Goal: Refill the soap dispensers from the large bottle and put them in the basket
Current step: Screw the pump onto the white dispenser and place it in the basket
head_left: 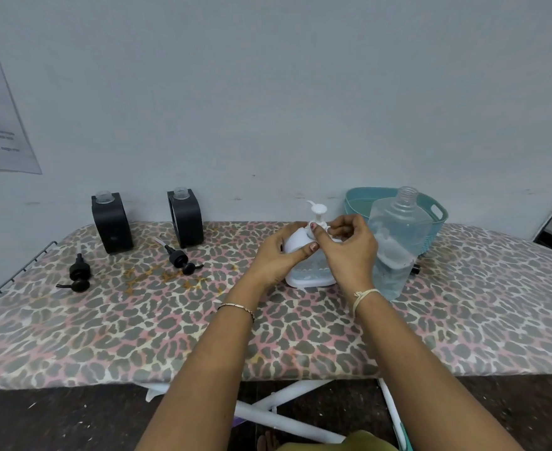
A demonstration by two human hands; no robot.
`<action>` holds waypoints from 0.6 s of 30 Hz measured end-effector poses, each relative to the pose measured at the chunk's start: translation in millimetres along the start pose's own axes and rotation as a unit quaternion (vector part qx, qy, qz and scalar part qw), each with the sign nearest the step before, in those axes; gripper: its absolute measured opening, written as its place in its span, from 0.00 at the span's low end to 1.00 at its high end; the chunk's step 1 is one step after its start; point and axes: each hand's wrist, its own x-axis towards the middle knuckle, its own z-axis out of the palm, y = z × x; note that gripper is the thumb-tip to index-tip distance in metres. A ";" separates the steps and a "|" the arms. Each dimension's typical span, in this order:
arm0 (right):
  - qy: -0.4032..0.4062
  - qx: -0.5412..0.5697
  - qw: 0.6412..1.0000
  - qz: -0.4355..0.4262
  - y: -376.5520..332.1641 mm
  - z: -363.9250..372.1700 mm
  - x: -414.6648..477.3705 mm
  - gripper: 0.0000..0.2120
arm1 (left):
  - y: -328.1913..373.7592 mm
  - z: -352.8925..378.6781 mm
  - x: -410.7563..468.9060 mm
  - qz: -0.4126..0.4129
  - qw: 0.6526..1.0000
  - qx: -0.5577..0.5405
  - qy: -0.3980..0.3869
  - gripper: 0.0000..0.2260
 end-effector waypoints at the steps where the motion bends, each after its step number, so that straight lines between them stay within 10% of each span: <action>1: -0.012 0.001 1.000 -0.003 1.3 -0.2 -0.1 0.14 | -0.2 -0.7 0.5 -0.004 1.000 -0.001 -0.002 0.16; 5: -0.135 -0.003 0.991 -0.009 8.9 0.1 -3.8 0.16 | -0.9 -2.0 2.5 -0.014 1.000 -0.005 -0.005 0.16; 18: -0.137 -0.054 0.989 -0.011 3.3 2.7 9.9 0.17 | -5.3 -6.6 6.7 -0.021 0.999 -0.007 -0.025 0.16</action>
